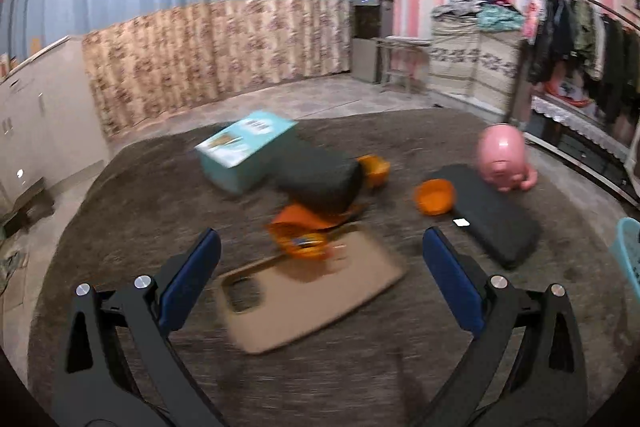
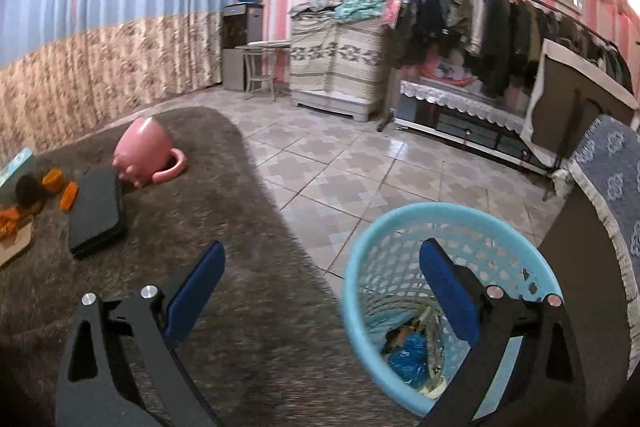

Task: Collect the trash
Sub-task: 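Move both open tools back over the rug toward the remaining items, then grasp the orange plastic bag with the left tool while the right tool grasps the orange lid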

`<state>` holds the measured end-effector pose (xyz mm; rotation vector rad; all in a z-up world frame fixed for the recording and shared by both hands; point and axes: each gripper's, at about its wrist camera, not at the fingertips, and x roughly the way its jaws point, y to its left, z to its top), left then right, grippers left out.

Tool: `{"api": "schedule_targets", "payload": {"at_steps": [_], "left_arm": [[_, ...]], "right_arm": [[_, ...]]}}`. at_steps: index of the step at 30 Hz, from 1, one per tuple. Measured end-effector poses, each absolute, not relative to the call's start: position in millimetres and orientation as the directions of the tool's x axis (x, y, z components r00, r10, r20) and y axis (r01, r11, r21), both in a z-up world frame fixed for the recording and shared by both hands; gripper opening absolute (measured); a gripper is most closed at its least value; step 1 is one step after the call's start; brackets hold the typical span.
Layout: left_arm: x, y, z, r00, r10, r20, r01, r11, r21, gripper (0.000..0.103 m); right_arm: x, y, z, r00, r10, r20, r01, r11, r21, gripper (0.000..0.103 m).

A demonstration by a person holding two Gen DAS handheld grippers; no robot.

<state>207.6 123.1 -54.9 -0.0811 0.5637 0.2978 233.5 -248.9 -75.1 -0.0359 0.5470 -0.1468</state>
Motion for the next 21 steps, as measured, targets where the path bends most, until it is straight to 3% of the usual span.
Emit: {"api": "schedule_targets", "payload": {"at_steps": [6,15,18,21], "left_arm": [[215.3,163.7,-75.4,0.760,0.290,-0.582,-0.355,0.935,0.002,0.097],[251.6,181.4,-102.6,0.729,0.180,-0.661,-0.311,0.947,-0.084,0.096],[267.9,180.9,-109.1,0.707,0.157,-0.689,-0.292,0.953,-0.082,0.086],[282.1,177.1,-117.0,0.687,0.110,-0.718,-0.255,0.962,-0.096,0.064]], "right_arm": [[238.4,-230.5,-79.2,0.835,-0.090,-0.543,0.060,0.996,-0.073,0.096],[247.9,-216.4,-88.7,0.811,-0.045,-0.584,0.022,0.999,-0.047,0.096],[252.8,-211.6,-90.2,0.806,-0.041,-0.591,0.019,0.999,-0.043,0.096],[255.2,-206.6,-91.4,0.802,-0.018,-0.597,0.010,1.000,-0.017,0.096]]}}
